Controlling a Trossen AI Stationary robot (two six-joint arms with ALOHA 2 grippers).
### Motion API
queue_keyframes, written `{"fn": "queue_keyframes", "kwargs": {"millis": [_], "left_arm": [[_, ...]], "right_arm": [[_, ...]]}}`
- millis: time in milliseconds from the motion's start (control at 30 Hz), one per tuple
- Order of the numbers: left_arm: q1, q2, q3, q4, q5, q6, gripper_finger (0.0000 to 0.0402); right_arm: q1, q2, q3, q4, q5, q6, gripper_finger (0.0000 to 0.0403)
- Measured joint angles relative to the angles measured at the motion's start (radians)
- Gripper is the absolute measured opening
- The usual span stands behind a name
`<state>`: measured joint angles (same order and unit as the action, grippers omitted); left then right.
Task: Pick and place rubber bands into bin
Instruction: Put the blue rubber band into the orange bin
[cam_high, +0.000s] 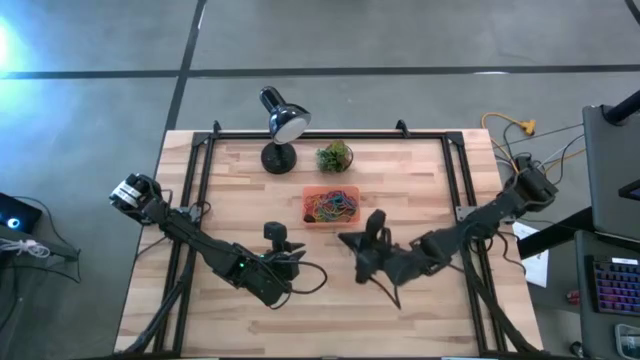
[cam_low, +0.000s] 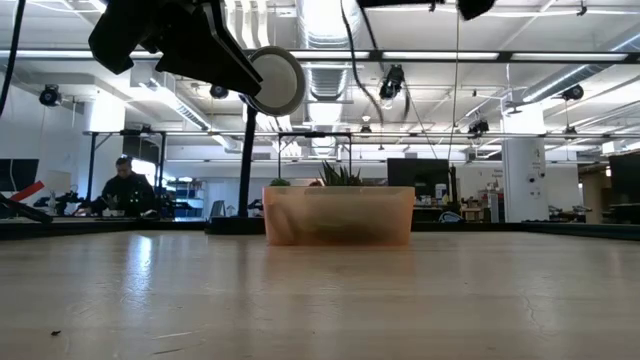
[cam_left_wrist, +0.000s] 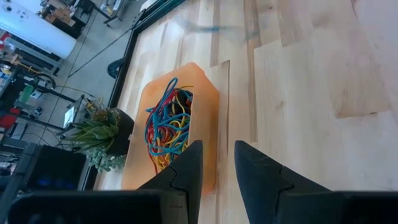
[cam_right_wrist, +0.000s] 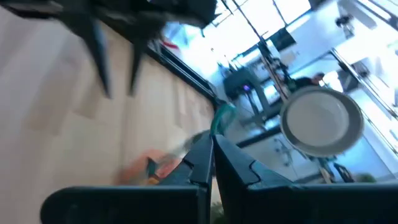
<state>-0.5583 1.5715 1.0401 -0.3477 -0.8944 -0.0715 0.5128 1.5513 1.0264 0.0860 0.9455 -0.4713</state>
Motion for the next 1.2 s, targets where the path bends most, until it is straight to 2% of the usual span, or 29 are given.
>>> {"fn": "queue_keyframes", "kwargs": {"millis": [333,567,700,933,1200], "left_arm": [[0.000,0.000,0.000,0.002,0.000,0.000,0.0077],[0.000,0.000,0.000,0.002,0.000,0.000,0.0077],[0.000,0.000,0.000,0.002,0.000,0.000,0.0077],[0.000,0.000,0.000,0.002,0.000,0.000,0.0077],[0.001,0.000,-0.003,0.003,0.000,0.000,0.0077]], "right_arm": [[-0.203,0.004,0.000,-0.002,-0.030,0.023,0.0008],[-0.353,0.004,-0.002,-0.002,-0.267,0.123,0.0008],[-0.418,0.004,-0.016,-0.003,-0.324,0.179,0.0008],[-0.484,0.005,-0.050,-0.002,-0.450,0.245,0.0008],[-0.501,0.005,-0.127,-0.001,-0.462,0.315,0.0008]]}}
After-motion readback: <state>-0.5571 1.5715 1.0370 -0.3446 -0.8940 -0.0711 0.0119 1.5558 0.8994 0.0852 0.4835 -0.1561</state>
